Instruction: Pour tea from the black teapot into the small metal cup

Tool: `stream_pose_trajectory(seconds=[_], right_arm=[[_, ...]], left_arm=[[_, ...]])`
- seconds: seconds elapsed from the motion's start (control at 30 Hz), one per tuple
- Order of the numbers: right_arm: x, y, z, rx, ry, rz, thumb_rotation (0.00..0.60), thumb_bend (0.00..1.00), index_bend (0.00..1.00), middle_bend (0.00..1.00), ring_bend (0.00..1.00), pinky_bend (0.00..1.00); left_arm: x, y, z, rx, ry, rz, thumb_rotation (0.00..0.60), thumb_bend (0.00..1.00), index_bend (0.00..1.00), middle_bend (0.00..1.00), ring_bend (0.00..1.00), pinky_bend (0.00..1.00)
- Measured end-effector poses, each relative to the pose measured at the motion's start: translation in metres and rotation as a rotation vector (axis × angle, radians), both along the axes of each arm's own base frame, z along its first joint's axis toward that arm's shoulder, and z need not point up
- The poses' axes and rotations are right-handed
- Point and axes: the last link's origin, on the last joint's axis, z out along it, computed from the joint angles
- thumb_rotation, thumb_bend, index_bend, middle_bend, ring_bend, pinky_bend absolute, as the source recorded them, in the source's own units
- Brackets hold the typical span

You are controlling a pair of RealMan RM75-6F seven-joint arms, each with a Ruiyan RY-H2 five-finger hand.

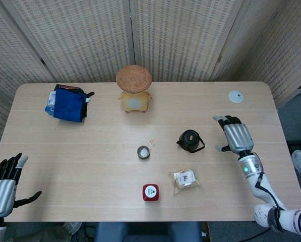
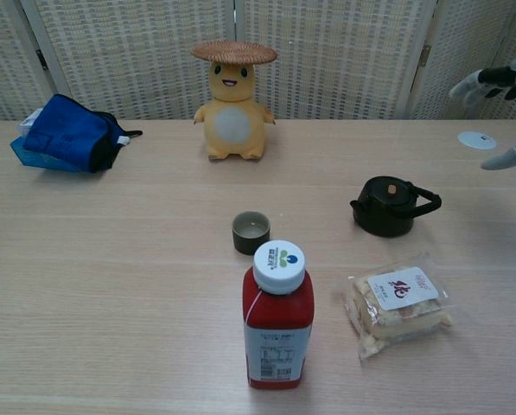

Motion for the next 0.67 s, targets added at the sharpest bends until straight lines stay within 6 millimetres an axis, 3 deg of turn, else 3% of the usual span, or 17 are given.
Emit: stream_pose_trajectory(seconds=[0.2, 0.4, 0.5, 0.67], right_arm=[[-0.025, 0.054, 0.028, -0.096, 0.005, -0.04, 0.599, 0.0, 0.15, 0.18, 0.12, 0.16], [-0.043, 0.104, 0.042, -0.154, -0.006, -0.079, 0.6, 0.0, 0.15, 0.18, 0.12, 0.16], [-0.047, 0.121, 0.043, -0.168, -0.02, -0.093, 0.6, 0.0, 0.15, 0.18, 0.12, 0.16], [-0.046, 0.131, 0.044, -0.179, -0.028, -0.074, 0.6, 0.0, 0.15, 0.18, 0.12, 0.16]], left_arm=[[0.002, 0.008, -0.004, -0.013, -0.005, -0.014, 0.499, 0.02, 0.0, 0.0, 0.0, 0.0], [0.004, 0.014, -0.01, -0.025, -0.012, -0.02, 0.499, 0.01, 0.0, 0.0, 0.0, 0.0], [0.004, 0.017, -0.014, -0.036, -0.016, -0.023, 0.499, 0.01, 0.0, 0.0, 0.0, 0.0], [0.005, 0.02, -0.015, -0.037, -0.017, -0.031, 0.498, 0.01, 0.0, 0.0, 0.0, 0.0]])
